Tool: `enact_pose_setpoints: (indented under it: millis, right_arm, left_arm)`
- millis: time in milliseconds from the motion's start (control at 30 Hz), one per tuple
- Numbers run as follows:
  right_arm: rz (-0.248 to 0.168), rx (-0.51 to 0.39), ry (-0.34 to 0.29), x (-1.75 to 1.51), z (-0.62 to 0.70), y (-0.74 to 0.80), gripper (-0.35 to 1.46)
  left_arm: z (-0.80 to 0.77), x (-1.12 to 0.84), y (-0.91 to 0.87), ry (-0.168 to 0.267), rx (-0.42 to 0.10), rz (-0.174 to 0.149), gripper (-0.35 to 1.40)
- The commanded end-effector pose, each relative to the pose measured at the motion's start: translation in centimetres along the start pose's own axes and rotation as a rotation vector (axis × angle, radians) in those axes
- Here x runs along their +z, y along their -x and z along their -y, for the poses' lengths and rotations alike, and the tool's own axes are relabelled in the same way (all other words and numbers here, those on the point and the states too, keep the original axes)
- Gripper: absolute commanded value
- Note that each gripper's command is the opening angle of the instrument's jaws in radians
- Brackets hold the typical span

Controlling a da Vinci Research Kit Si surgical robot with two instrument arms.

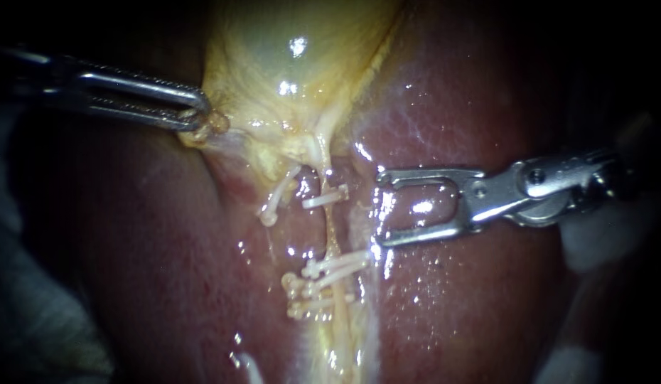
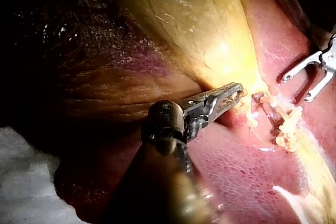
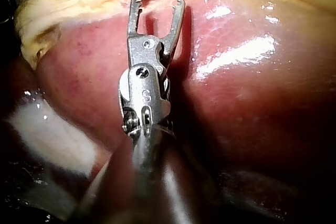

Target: Going back third clip right tube

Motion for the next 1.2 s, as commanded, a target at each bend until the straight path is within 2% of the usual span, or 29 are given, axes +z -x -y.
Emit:
enact_pose_setpoints:
  millis: [33,233,400,633,833,1200]
  right_arm:
    - [-0.001,0.003,-0.002,-0.02,0.01,-0.04,0.5]
    - [-0.004,-0.023,-0.011,-0.17,0.09,-0.24,0.5]
    - [-0.005,-0.031,-0.016,-0.26,0.11,-0.31,0.5]
    - [-0.006,-0.043,-0.019,-0.31,0.12,-0.3,0.5]
    - [-0.006,-0.043,-0.02,-0.32,0.12,-0.31,0.5]
    - [-0.006,-0.043,-0.018,-0.3,0.12,-0.31,0.5]
  left_arm:
    - [0.0,0.0,0.0,0.0,0.0,0.0,-0.35]
    - [0.01,0.0,0.0,0.0,0.0,0.0,-0.35]
    - [0.07,0.04,0.01,-0.004,0.002,-0.003,-0.35]
    - [0.23,0.28,0.06,-0.016,0.009,-0.011,-0.35]
    - [0.3,0.48,0.08,-0.01,0.012,-0.009,-0.35]
    - [0.32,0.46,0.08,-0.005,0.013,-0.006,-0.35]
